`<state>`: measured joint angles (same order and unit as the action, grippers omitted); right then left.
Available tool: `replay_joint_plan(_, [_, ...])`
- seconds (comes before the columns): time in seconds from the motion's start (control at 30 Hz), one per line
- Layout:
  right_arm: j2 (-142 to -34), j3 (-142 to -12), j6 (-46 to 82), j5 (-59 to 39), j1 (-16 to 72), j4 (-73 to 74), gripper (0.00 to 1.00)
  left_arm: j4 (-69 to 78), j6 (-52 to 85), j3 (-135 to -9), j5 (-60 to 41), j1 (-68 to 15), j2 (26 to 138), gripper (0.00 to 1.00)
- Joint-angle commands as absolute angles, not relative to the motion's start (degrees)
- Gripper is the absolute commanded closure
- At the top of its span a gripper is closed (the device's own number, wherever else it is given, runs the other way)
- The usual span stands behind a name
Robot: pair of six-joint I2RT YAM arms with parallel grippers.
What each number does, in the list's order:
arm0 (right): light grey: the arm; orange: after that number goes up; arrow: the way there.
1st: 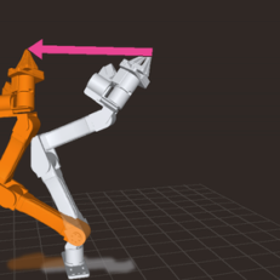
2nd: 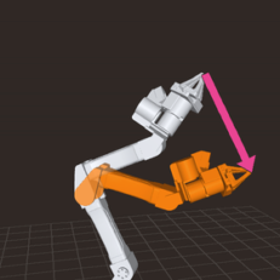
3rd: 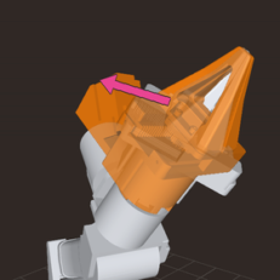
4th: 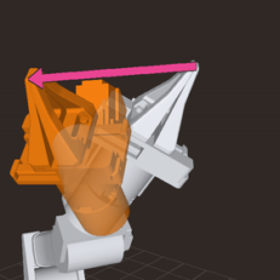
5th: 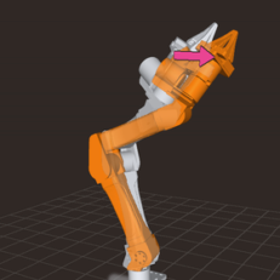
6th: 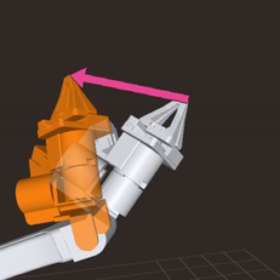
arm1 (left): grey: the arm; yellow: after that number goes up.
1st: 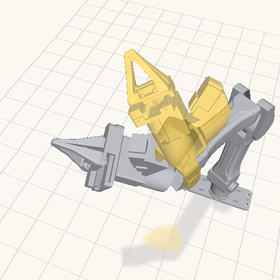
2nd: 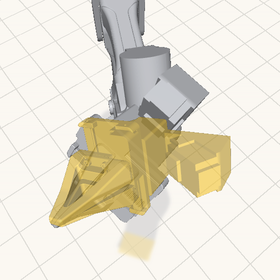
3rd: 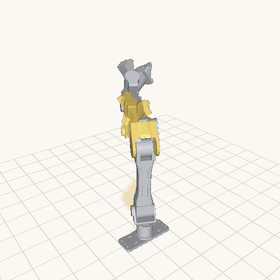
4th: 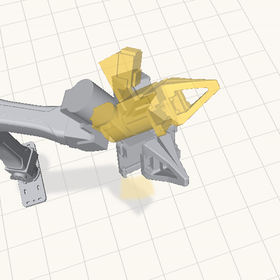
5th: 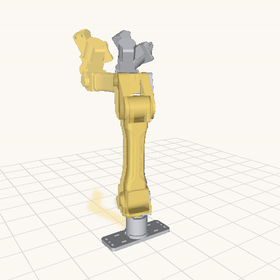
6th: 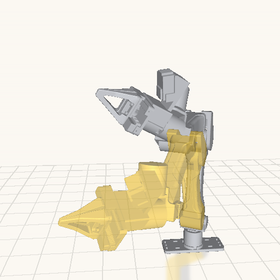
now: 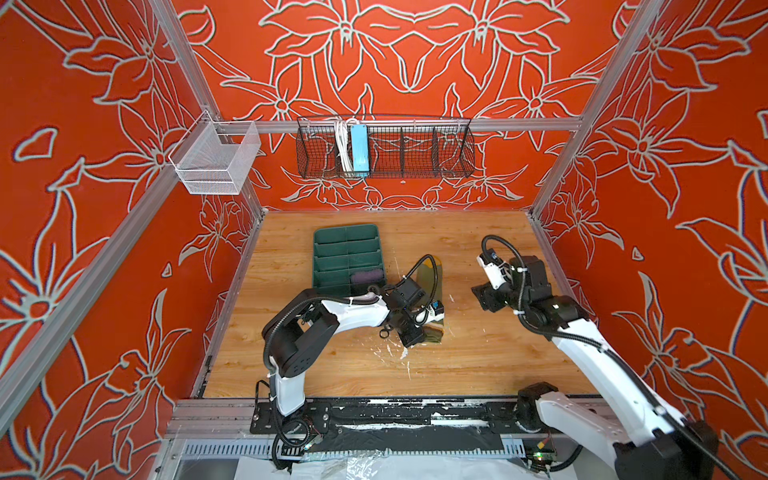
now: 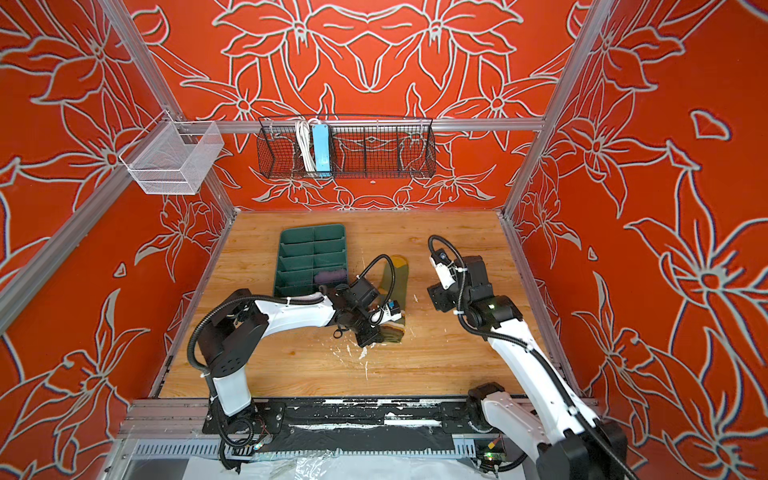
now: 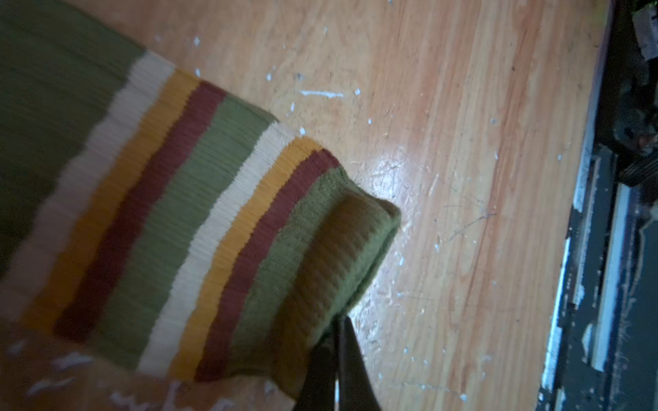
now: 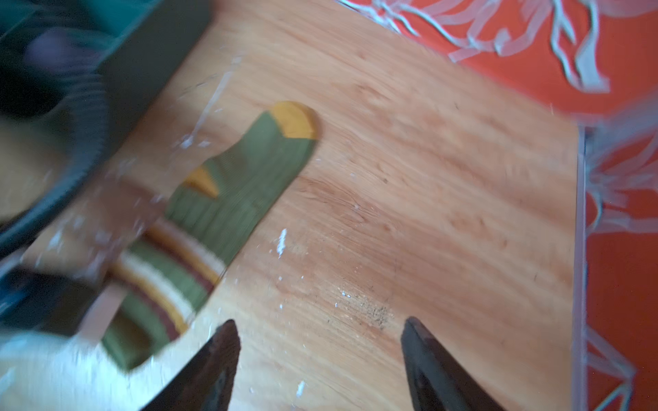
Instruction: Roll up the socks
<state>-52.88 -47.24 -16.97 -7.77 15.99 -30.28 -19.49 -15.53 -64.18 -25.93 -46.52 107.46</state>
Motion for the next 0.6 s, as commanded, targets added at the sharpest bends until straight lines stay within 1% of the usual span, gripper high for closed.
replay_joint_plan(0.0, [-48.1,-46.2,-37.9,-25.6,17.3,-42.1,0.27,-26.5,-14.8,-66.9,-31.6,-46.1,110.5,1.00])
replay_joint_plan(0.07, [-46.1,-45.7,-48.4,-33.3,18.5,-50.2,0.27,-26.9,-14.1,-67.5,-31.2,-45.7,111.2,1.00])
replay_joint_plan(0.1, [-45.2,-44.8,-51.6,-34.0,19.4,-52.2,0.27,-26.9,-14.0,-67.5,-31.2,-45.5,111.3,1.00])
replay_joint_plan(0.2, [-40.3,-38.9,-58.1,-31.4,22.4,-51.6,0.28,-26.8,-13.5,-67.3,-30.4,-44.9,110.9,1.00])
replay_joint_plan(0.3, [-35.6,-30.5,-65.8,-27.6,25.2,-47.0,0.32,-27.0,-13.5,-67.3,-30.2,-44.5,110.4,1.00])
replay_joint_plan(0.4, [-31.6,-22.4,-68.4,-24.4,28.4,-36.9,0.32,-27.3,-13.5,-67.6,-30.4,-44.3,110.1,1.00])
replay_joint_plan(0.47, [-34.0,-21.6,-67.5,-23.9,29.2,-32.1,0.35,-27.7,-13.5,-67.5,-30.5,-44.3,109.7,1.00])
replay_joint_plan(0.57, [-39.7,-22.8,-67.0,-23.0,30.6,-27.0,0.36,-27.8,-13.6,-67.2,-30.5,-44.3,109.5,1.00])
